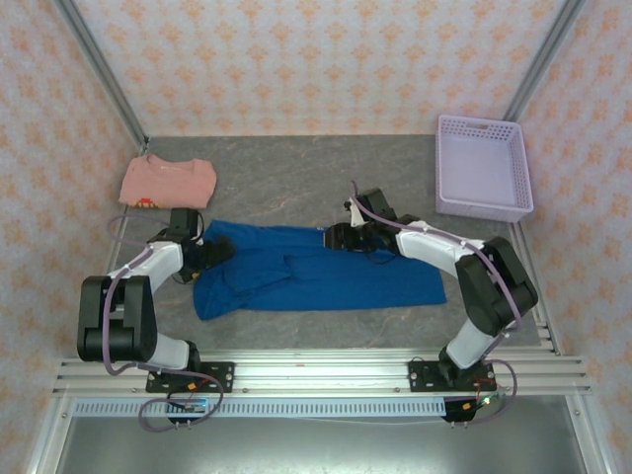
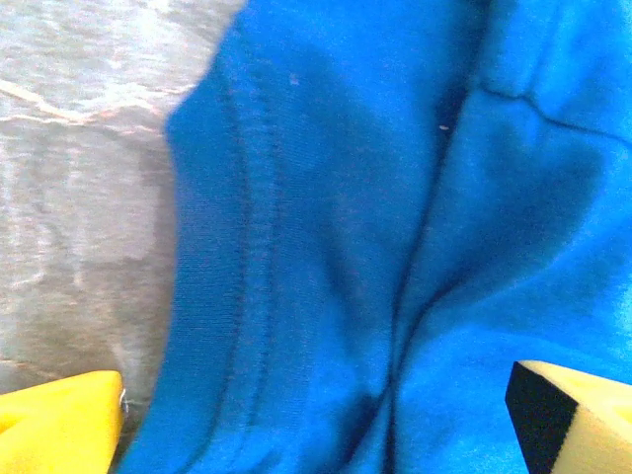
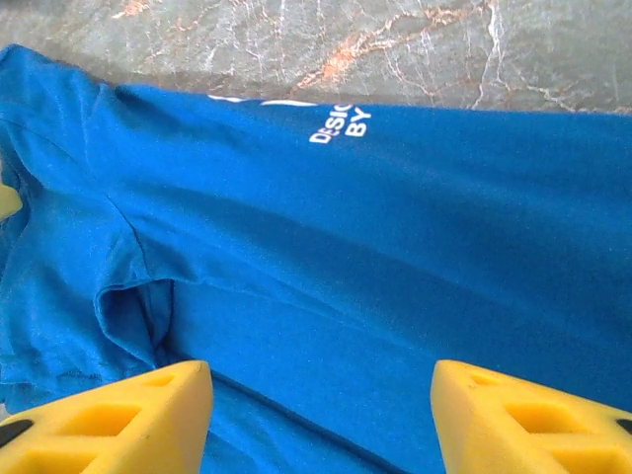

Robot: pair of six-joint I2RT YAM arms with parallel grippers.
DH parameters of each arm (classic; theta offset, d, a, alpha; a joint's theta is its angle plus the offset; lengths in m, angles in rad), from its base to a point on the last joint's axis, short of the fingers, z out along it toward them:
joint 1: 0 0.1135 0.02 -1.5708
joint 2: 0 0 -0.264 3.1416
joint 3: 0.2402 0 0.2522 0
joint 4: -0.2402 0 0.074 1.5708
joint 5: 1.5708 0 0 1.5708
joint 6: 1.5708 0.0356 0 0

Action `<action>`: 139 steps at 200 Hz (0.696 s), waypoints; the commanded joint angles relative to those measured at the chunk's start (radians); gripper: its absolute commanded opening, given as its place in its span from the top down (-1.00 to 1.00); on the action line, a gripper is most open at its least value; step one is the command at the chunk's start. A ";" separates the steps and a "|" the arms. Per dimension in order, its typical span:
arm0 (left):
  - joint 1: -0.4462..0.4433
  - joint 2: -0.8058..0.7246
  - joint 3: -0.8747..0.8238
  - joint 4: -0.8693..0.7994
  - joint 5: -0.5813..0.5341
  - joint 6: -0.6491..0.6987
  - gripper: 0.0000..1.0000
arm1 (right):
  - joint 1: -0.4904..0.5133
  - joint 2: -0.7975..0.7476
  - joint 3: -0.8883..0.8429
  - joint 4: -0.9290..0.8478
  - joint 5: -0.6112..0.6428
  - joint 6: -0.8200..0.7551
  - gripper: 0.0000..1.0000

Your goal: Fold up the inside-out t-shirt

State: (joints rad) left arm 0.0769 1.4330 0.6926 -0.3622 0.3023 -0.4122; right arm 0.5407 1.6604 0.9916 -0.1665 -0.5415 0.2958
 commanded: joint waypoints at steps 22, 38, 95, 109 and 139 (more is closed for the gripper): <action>-0.058 0.028 -0.018 0.071 0.139 0.026 -0.82 | -0.002 0.013 0.008 0.028 -0.017 0.026 -0.20; -0.069 0.038 -0.016 0.074 0.149 0.030 -0.73 | -0.001 0.010 0.004 0.028 -0.015 0.027 -0.20; -0.136 -0.010 -0.041 0.081 0.146 0.032 -0.35 | -0.002 0.010 -0.005 0.029 -0.012 0.032 -0.20; -0.140 -0.012 -0.046 0.090 0.149 0.034 -0.24 | -0.002 0.014 -0.004 0.030 -0.014 0.033 -0.20; -0.160 0.010 -0.053 0.123 0.170 0.038 0.00 | -0.002 0.019 -0.004 0.028 -0.012 0.032 -0.19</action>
State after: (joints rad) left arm -0.0559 1.4414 0.6559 -0.2775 0.4248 -0.3908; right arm 0.5407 1.6711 0.9916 -0.1558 -0.5503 0.3187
